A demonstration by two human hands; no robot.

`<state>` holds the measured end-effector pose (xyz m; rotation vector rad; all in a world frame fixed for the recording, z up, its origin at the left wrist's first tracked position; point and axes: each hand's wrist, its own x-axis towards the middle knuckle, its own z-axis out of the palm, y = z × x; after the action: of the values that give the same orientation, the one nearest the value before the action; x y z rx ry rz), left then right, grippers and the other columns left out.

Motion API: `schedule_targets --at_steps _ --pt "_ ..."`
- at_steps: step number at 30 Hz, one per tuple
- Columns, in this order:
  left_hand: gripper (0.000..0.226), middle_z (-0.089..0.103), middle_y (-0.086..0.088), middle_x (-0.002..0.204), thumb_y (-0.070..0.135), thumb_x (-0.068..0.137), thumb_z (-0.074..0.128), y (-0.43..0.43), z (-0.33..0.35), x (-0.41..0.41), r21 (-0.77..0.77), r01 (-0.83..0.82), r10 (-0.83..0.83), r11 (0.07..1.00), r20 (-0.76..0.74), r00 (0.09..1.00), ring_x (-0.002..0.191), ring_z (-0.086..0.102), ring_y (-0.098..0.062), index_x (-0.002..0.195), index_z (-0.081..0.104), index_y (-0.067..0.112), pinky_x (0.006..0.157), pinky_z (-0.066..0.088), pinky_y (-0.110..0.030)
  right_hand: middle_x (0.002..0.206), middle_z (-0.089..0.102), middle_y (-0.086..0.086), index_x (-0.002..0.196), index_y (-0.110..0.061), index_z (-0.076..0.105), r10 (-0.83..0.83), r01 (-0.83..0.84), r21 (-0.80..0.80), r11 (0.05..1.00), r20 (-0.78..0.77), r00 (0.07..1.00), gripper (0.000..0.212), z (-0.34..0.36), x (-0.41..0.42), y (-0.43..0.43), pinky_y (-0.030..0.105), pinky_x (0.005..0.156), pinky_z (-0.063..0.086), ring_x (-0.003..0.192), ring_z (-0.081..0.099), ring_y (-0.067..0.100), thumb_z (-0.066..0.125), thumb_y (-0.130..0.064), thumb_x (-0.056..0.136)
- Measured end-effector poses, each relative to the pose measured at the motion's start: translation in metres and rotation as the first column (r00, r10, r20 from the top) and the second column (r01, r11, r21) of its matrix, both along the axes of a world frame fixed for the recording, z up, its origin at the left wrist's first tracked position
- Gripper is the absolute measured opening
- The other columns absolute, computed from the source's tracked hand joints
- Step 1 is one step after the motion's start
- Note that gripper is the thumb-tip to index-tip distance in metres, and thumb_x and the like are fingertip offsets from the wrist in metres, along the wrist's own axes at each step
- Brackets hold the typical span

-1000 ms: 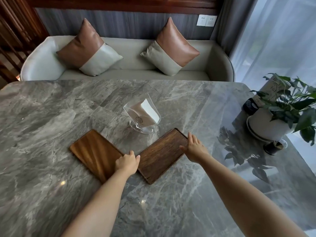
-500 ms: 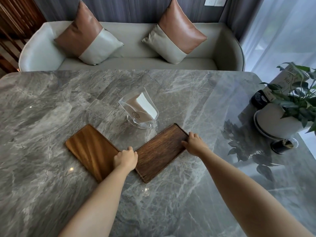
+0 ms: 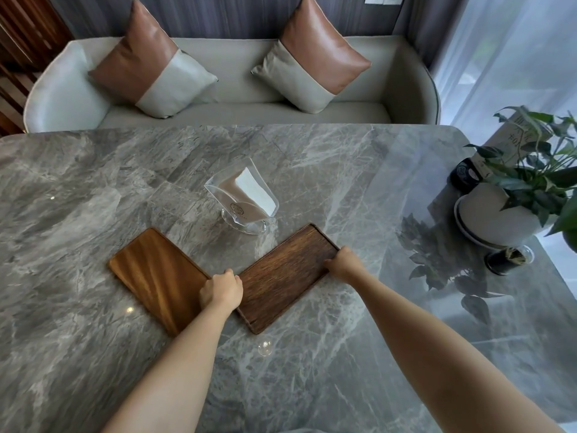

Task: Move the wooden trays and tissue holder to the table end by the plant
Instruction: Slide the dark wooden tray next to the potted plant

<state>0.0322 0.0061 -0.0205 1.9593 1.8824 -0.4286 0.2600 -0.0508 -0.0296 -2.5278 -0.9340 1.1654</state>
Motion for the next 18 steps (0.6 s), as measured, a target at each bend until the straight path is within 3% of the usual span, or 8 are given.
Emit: schedule_targets --at_steps 3,6,10,13,16,18 --pt "0.041 0.059 -0.018 0.128 0.028 0.101 0.026 -0.001 0.000 0.000 -0.010 -0.021 0.021 1.000 0.018 1.000 0.121 0.053 -0.035 0.128 0.050 0.010 0.097 0.044 -0.038 0.089 0.047 0.012 0.085 -0.001 0.049 -0.035 0.035 0.005 0.999 -0.071 0.997 0.020 0.001 0.000 -0.001 0.030 0.063 0.040 0.079 0.048 0.023 0.043 -0.018 0.091" --pt "0.040 0.059 -0.019 0.127 0.028 0.101 0.027 -0.001 -0.003 -0.001 -0.017 -0.039 0.040 0.999 0.040 0.998 0.120 0.053 -0.036 0.128 0.051 0.010 0.097 0.045 -0.039 0.068 0.045 0.007 0.068 -0.004 0.042 -0.134 0.138 0.029 0.990 -0.106 0.985 0.024 0.001 0.005 -0.010 0.026 0.048 0.036 0.062 0.048 0.021 0.045 -0.014 0.089" --pt "0.040 0.059 -0.020 0.127 0.027 0.101 0.028 -0.001 -0.005 0.002 -0.026 -0.047 0.048 0.999 0.062 0.997 0.120 0.053 -0.037 0.127 0.052 0.010 0.097 0.046 -0.039 0.057 0.045 0.007 0.056 -0.007 0.040 -0.158 0.160 0.018 0.987 -0.080 0.984 0.032 -0.003 0.012 -0.028 0.028 0.045 0.036 0.049 0.045 0.020 0.043 -0.011 0.088" --pt "0.040 0.060 -0.018 0.125 0.029 0.101 0.027 -0.002 -0.007 0.009 -0.038 -0.025 0.027 0.999 0.068 0.997 0.118 0.055 -0.036 0.125 0.052 0.009 0.093 0.048 -0.038 0.060 0.047 0.009 0.054 -0.009 0.037 -0.167 0.169 0.036 0.985 -0.047 0.985 0.035 -0.006 0.019 -0.044 0.034 0.062 0.047 0.067 0.056 0.030 0.042 -0.013 0.089" --pt "0.042 0.059 -0.017 0.127 0.031 0.100 0.027 -0.003 -0.009 0.020 -0.050 -0.010 0.013 0.999 0.075 0.997 0.118 0.055 -0.035 0.127 0.051 0.010 0.093 0.048 -0.038 0.093 0.060 0.029 0.054 -0.013 0.030 -0.157 0.158 0.037 0.987 -0.024 0.987 0.041 -0.003 0.027 -0.059 0.041 0.089 0.050 0.098 0.061 0.039 0.034 -0.016 0.094" --pt "0.041 0.060 -0.016 0.124 0.032 0.100 0.027 -0.003 -0.010 0.029 -0.049 0.007 -0.004 0.999 0.075 0.997 0.116 0.055 -0.034 0.122 0.053 0.009 0.093 0.047 -0.038 0.105 0.059 0.031 0.055 -0.015 0.028 -0.150 0.149 0.054 0.987 0.007 0.989 0.041 0.001 0.033 -0.069 0.042 0.091 0.049 0.099 0.059 0.039 0.033 -0.016 0.096"
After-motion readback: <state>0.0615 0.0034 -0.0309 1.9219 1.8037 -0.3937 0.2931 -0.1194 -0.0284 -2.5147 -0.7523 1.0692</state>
